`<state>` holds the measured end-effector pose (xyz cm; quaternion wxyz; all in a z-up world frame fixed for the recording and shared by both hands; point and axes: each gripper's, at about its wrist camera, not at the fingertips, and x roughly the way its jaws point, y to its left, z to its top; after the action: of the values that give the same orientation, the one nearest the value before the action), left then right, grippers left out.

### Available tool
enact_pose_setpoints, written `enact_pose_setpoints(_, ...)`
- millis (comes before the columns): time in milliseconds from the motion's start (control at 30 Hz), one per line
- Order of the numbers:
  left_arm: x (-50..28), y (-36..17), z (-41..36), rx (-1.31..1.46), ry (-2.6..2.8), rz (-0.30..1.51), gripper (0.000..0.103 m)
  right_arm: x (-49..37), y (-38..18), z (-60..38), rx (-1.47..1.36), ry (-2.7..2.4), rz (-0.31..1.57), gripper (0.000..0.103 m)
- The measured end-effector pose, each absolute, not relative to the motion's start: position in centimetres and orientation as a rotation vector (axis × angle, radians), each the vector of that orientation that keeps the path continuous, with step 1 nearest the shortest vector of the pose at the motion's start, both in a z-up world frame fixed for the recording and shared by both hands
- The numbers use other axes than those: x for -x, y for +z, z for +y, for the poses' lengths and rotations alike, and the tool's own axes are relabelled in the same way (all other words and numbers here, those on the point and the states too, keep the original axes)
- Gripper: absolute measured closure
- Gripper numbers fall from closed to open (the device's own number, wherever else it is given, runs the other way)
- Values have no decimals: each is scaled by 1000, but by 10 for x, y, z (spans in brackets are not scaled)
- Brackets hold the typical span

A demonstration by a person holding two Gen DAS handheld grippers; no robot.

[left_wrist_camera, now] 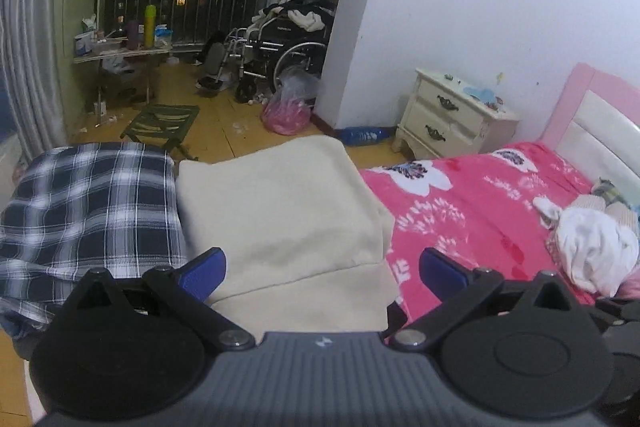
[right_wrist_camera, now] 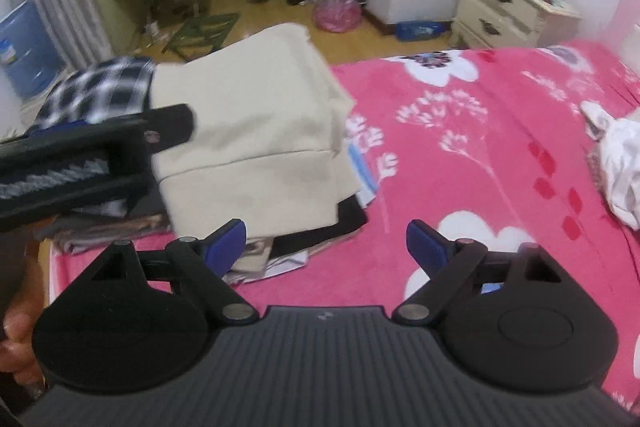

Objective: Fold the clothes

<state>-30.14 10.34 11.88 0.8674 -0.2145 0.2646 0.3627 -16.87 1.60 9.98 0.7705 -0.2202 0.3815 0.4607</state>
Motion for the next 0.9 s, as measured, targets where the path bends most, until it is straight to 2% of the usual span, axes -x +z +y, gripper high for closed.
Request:
enact_pose_setpoints(367,294,109,117,493,817,596,0,170,92,19,491,999,866,15)
enact_pose_setpoints(900,293,94,121,492,837,652,0,183,85,27,606,1034,804,15)
